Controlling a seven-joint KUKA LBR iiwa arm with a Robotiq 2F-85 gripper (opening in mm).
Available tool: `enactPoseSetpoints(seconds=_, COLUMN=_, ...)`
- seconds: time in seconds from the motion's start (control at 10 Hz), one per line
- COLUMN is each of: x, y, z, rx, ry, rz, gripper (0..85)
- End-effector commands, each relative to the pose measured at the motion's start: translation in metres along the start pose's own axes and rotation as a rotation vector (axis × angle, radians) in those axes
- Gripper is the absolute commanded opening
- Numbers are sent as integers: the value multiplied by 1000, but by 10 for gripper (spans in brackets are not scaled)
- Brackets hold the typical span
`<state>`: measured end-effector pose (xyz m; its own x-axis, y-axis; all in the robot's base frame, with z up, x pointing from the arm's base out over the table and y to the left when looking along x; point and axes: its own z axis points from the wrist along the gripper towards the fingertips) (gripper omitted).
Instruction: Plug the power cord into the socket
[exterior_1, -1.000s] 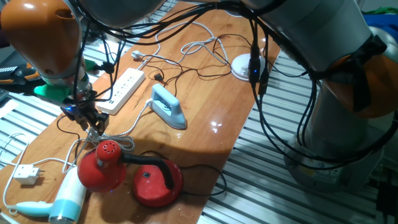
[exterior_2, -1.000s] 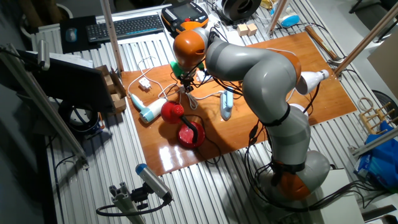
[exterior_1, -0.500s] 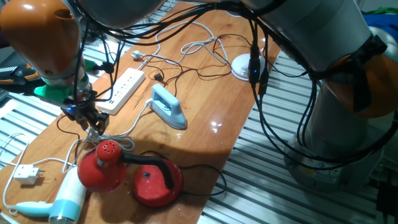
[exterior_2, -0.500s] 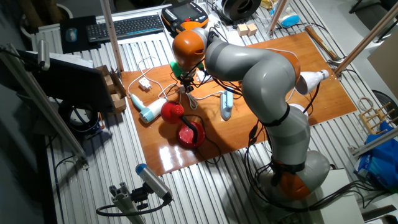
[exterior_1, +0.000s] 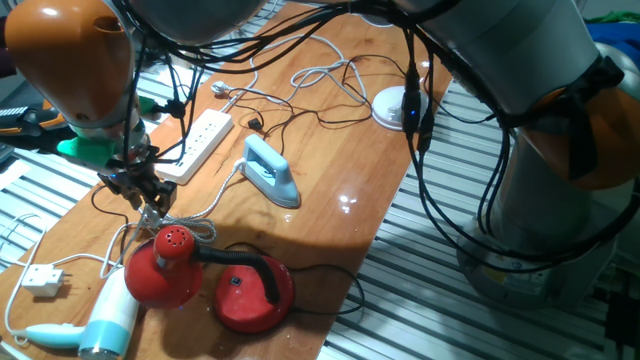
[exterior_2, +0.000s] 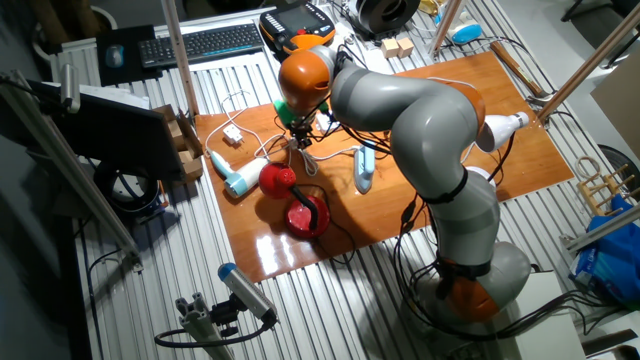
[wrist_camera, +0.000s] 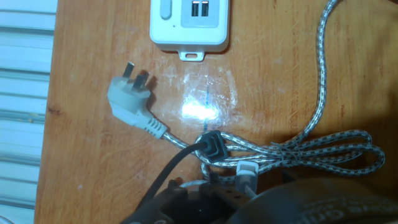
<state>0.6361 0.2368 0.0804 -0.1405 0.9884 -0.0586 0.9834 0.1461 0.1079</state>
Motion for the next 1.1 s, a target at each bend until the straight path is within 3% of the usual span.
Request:
enactPoseSetpoints(seconds=0.0, x=0, y=0, z=0, rx=3, ry=1, rz=-4, gripper=510)
enactPoseSetpoints(seconds=0.1, x=0, y=0, z=0, rx=22, ry=-15, rz=-5, gripper=510)
enactPoseSetpoints(seconds=0.4, x=0, y=0, z=0, rx=60, ry=-28, rz=-7, gripper=510)
enactPoseSetpoints(seconds=0.5, x=0, y=0, z=0, rx=61, ry=-36, rz=-14, gripper=510)
enactPoseSetpoints(seconds=0.7, x=0, y=0, z=0, rx=51, ry=-21, rz=-28, gripper=510)
enactPoseSetpoints(seconds=1.0, x=0, y=0, z=0, rx=19, ry=-11, rz=-21, gripper=510)
